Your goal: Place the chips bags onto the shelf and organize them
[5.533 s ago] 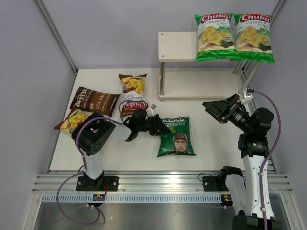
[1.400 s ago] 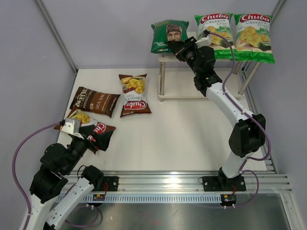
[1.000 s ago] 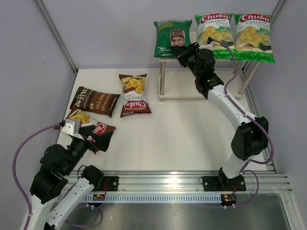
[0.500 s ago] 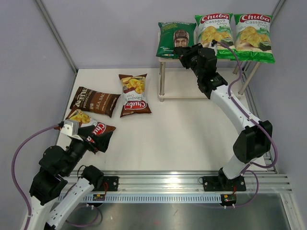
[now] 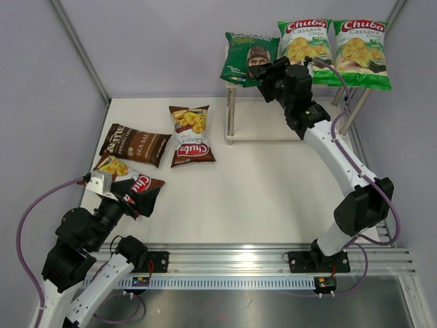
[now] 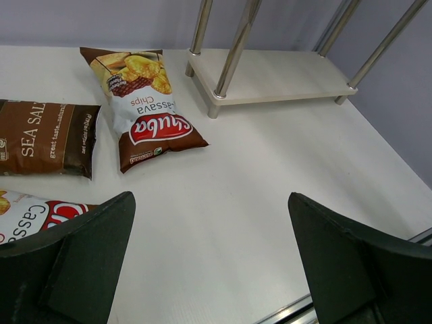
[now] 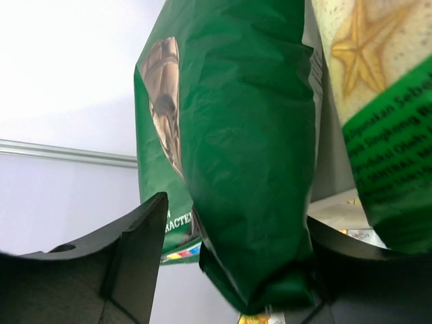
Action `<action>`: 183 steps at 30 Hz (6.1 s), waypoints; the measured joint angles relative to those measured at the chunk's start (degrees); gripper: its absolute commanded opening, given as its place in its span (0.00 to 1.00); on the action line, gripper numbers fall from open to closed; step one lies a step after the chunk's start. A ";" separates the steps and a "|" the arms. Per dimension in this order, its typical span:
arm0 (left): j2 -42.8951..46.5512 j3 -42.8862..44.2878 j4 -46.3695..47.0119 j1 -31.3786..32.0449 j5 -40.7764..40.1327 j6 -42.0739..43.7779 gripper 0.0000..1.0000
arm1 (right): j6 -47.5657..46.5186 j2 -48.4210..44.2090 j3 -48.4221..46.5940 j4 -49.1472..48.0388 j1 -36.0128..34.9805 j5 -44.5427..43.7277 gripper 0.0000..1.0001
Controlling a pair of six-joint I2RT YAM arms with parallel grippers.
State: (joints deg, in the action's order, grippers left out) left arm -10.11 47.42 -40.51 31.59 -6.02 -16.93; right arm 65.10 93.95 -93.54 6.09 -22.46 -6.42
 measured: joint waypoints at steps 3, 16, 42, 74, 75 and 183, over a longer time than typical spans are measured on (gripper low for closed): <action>-0.24 0.00 -0.17 0.00 -0.44 -0.02 0.99 | -0.63 -1.40 0.00 2.08 0.00 0.02 0.77; -14.49 0.61 -3.52 0.00 -10.60 -3.48 0.99 | -5.79 -12.74 6.80 7.39 0.02 1.49 1.00; -66.18 5.81 36.11 -25.24 23.45 -8.79 0.99 | -32.24 -58.45 51.28 -0.52 0.02 46.14 0.99; -119.45 45.81 38.91 -32.09 48.00 -8.24 0.83 | -22.08 -58.21 63.25 -28.94 0.02 63.32 0.99; -119.56 45.88 39.12 -31.63 48.50 -8.79 0.74 | -22.08 -58.21 63.25 -28.96 0.02 63.39 0.99; -11.41 -35.69 67.65 -4.68 0.17 -66.97 0.94 | -26.75 -18.91 55.84 -58.71 -33.40 10.75 0.31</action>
State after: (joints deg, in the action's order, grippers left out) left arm -21.52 11.73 27.14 26.92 -5.85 -83.90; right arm 38.35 75.05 -37.69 -52.62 -55.86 4.34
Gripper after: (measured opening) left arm 0.838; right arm 0.480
